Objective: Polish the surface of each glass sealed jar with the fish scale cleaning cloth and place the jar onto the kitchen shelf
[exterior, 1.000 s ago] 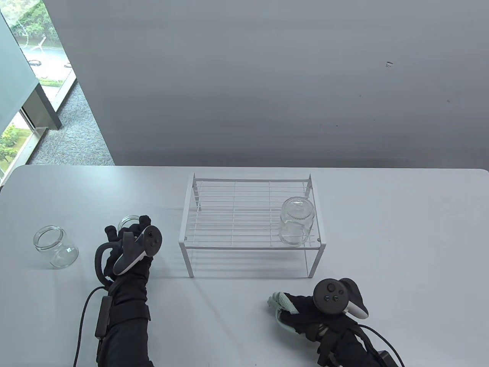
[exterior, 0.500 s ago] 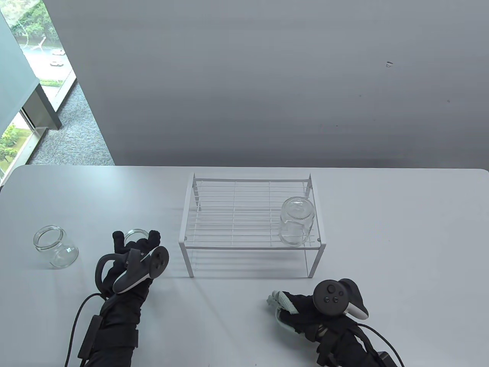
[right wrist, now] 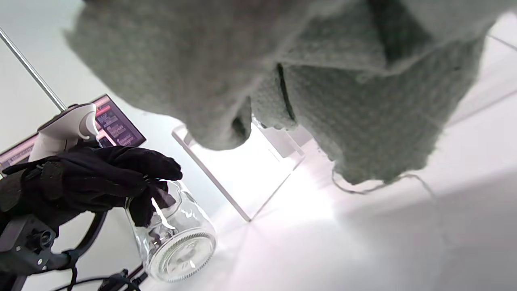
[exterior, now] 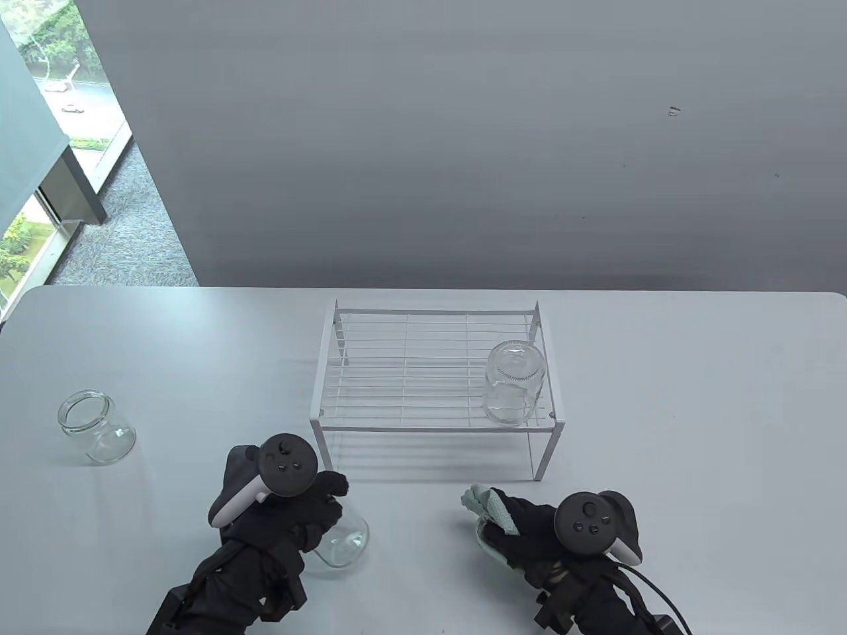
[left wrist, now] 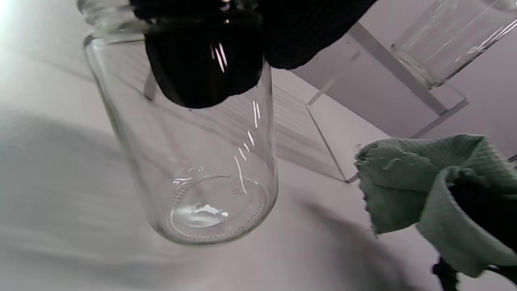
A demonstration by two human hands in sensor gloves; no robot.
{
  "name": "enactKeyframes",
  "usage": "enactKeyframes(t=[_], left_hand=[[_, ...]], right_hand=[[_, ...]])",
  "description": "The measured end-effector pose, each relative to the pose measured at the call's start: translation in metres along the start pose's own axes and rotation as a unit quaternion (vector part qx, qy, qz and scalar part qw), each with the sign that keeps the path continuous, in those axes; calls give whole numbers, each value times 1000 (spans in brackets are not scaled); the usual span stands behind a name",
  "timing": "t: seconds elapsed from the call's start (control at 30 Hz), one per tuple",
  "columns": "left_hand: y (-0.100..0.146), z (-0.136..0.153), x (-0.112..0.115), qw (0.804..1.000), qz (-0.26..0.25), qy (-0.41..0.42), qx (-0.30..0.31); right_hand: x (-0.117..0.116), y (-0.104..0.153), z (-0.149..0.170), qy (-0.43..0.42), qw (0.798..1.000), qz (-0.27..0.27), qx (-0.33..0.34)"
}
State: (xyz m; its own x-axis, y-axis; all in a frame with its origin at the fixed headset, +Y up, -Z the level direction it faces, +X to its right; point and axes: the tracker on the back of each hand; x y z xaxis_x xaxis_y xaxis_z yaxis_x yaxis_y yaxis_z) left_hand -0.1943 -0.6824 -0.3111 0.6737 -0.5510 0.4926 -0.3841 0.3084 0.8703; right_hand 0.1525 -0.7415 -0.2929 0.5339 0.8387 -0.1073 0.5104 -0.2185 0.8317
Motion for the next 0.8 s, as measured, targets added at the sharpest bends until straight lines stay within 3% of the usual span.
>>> enactKeyframes(t=[0.17, 0.3, 0.43, 0.67, 0.8], left_hand=[[-13, -6, 27, 993, 9, 99, 57], [-23, -5, 48, 985, -7, 154, 82], [-29, 1, 61, 971, -29, 224, 83], [-32, 4, 79, 929, -32, 360, 74], [-34, 6, 91, 895, 15, 437, 86]], right_hand=[[3, 1, -1, -24, 998, 53, 10], [10, 2, -11, 53, 993, 93, 39], [10, 1, -23, 61, 987, 138, 61], [-2, -4, -46, 125, 977, 123, 118], [-12, -9, -53, 172, 973, 87, 127]])
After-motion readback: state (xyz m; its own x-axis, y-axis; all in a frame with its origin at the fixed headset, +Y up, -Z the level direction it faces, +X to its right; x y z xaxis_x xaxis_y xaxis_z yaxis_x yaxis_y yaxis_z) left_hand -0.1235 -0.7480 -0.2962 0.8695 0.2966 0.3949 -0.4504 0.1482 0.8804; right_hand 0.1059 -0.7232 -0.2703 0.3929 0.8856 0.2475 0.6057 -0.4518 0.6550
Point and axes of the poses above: the tracker on the back of each hand, its own z axis roughly to the little-finger side, its own y axis roughly from the fingertips to the wrist, x = y × z, and after that the axes turned 15 degrees about y, right-handed
